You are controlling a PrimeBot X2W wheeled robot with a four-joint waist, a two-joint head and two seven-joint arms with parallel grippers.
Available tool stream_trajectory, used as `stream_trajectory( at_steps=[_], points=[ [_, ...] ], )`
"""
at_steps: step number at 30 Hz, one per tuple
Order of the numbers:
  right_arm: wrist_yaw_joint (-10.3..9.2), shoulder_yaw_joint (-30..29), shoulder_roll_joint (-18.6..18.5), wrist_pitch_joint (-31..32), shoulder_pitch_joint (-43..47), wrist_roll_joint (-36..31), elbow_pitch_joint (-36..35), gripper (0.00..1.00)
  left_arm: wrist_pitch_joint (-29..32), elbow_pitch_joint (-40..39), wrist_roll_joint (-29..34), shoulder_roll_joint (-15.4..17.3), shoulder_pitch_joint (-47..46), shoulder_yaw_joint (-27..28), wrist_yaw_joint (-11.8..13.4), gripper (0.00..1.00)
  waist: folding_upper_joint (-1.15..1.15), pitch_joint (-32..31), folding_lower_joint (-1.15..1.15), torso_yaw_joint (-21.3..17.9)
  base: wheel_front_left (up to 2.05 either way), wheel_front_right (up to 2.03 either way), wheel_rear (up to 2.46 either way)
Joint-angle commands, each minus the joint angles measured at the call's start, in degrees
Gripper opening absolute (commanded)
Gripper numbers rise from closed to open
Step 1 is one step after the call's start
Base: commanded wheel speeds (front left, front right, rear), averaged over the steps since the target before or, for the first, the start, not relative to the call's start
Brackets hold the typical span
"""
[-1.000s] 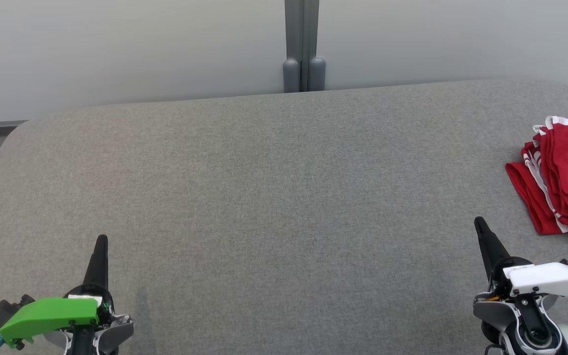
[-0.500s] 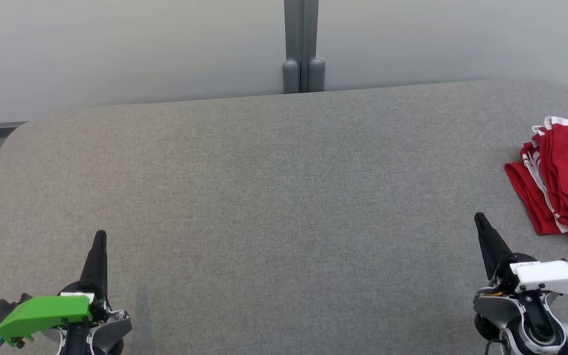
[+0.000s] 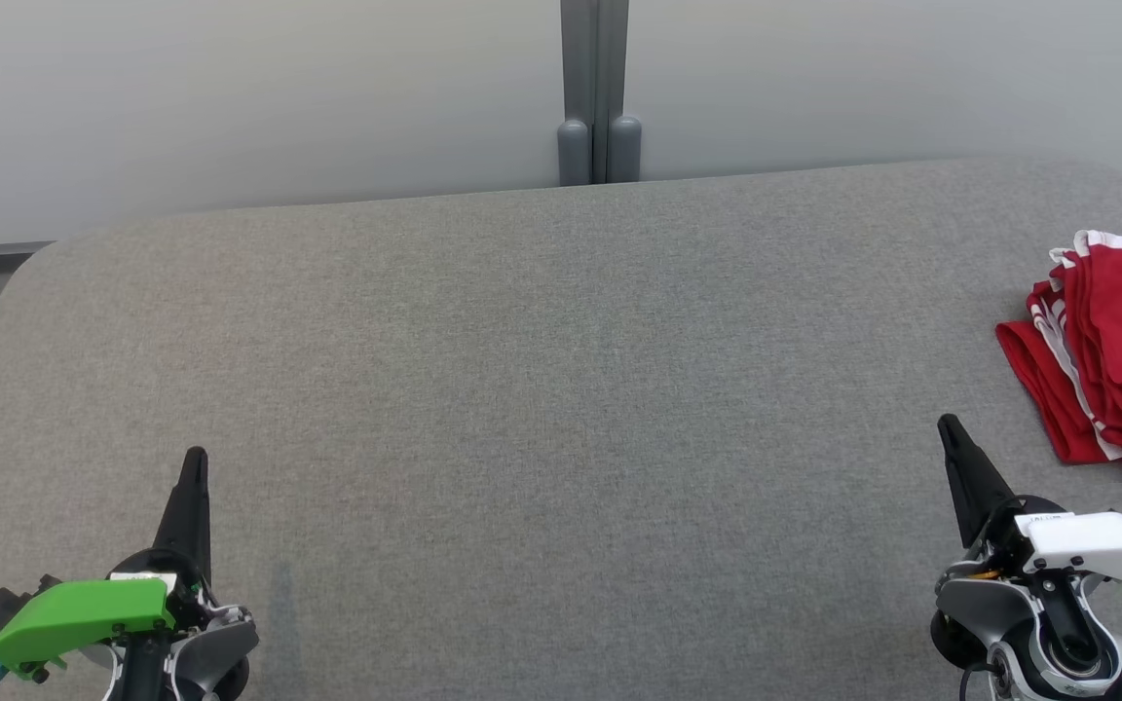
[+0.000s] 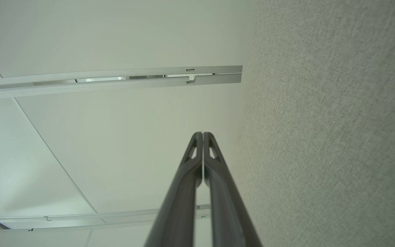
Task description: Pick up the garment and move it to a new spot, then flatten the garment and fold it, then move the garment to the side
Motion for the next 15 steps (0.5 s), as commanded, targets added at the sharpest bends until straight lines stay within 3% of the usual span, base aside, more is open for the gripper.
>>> stream_trajectory(
  at_steps=[1, 15],
  points=[
    [0.02, -0.11, 0.01, 0.13, -0.39, 0.37, -0.25, 0.0, 0.23, -0.08, -0.12, -0.02, -0.65, 0.15, -0.2, 0.0, 0.0, 0.0, 0.0, 0.0, 0.0, 0.0, 0.0],
    [0.02, -0.1, 0.0, 0.12, -0.39, 0.37, -0.25, 0.0, 0.22, -0.09, -0.13, -0.02, -0.64, 0.14, -0.2, 0.0, 0.0, 0.0, 0.0, 0.0, 0.0, 0.0, 0.0]
  ],
)
